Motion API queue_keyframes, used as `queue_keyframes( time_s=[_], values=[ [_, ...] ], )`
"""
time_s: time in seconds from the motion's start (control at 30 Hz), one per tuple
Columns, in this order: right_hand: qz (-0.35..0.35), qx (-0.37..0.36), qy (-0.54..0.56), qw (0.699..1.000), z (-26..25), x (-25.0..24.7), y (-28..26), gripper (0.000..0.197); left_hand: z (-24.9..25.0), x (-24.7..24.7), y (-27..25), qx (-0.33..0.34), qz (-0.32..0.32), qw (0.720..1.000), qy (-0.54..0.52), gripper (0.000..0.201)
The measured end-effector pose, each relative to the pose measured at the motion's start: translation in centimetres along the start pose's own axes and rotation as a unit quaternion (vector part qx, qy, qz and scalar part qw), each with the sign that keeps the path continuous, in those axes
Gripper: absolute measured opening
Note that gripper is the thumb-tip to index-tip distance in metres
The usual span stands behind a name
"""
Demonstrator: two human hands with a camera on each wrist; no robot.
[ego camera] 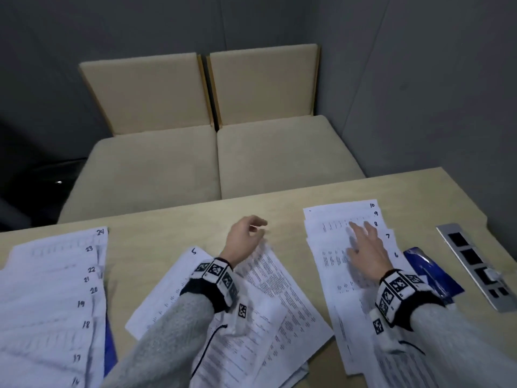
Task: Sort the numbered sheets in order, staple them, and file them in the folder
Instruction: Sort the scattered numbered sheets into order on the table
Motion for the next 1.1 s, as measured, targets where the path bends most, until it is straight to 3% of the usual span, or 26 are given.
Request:
queue_keyframes(
  time_s=[0.07, 0.13, 0.23, 0.3, 0.4, 0.5, 0.6, 0.7, 0.77, 0.83, 0.9, 1.0, 1.1],
  values=[
    [0.001, -0.048, 0.025, 0.999, -2.5, 0.9, -2.5, 0.046, -2.9, -5.2, -2.7, -0.035, 0.056, 0.99, 0.124, 0.019],
    [-0.029, -0.087, 0.061, 0.994, -4.8, 3.0, -5.1, 0.029, -6.7, -9.4, -6.7, -0.13, 0.085, 0.96, 0.235, 0.028],
    [-0.094, -0.059, 0.035, 0.993, -5.6, 7.6, -8.3, 0.027, -11.9, -11.6, -13.1, -0.282, 0.014, 0.919, 0.276, 0.069],
    [-0.123, -0.042, -0.042, 0.991, -5.3, 10.4, -9.7, 0.044, -13.3, -11.2, -15.8, -0.301, -0.047, 0.907, 0.29, 0.086],
    [-0.096, -0.035, -0.105, 0.989, -5.3, 11.7, -11.1, 0.055, -13.5, -11.0, -17.3, -0.27, -0.037, 0.918, 0.289, 0.08],
    [-0.052, -0.061, -0.088, 0.993, -6.1, 12.1, -12.4, 0.054, -12.1, -11.9, -17.3, -0.211, 0.022, 0.94, 0.266, 0.042],
    [-0.102, -0.086, 0.038, 0.99, -6.8, 12.9, -14.2, 0.058, -9.7, -13.6, -16.8, -0.136, 0.068, 0.959, 0.24, 0.009],
    [-0.121, -0.105, 0.126, 0.979, -6.8, 11.5, -15.7, 0.049, -6.3, -15.6, -15.5, -0.062, 0.087, 0.964, 0.242, 0.006],
    [-0.076, -0.096, 0.141, 0.982, -4.9, 9.3, -15.8, 0.04, -3.5, -16.3, -14.1, -0.011, 0.08, 0.967, 0.242, 0.006],
    [-0.007, -0.035, 0.121, 0.992, -0.6, 6.7, -15.1, 0.034, -0.5, -16.1, -12.7, 0.032, 0.061, 0.972, 0.223, 0.005],
    [0.047, 0.092, 0.026, 0.994, 5.5, 4.6, -14.3, 0.035, 2.6, -15.7, -11.5, 0.059, 0.049, 0.98, 0.186, 0.006],
    [-0.009, 0.265, -0.051, 0.963, 12.8, 4.4, -14.4, 0.047, 6.1, -15.0, -9.8, 0.065, 0.057, 0.989, 0.123, 0.01],
    [-0.063, 0.255, -0.03, 0.964, 13.4, 6.1, -14.1, 0.053, 8.5, -13.4, -8.7, 0.059, 0.054, 0.994, 0.071, 0.01]
  ],
)
Point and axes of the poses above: each hand's wrist, its own y-axis towards the middle knuckle, its own x-axis out of the palm, z = x × y, the point moved 10 cm from there along y, towards the middle knuckle, and after that the axes turned 14 degrees about x, right-handed, at the moved point
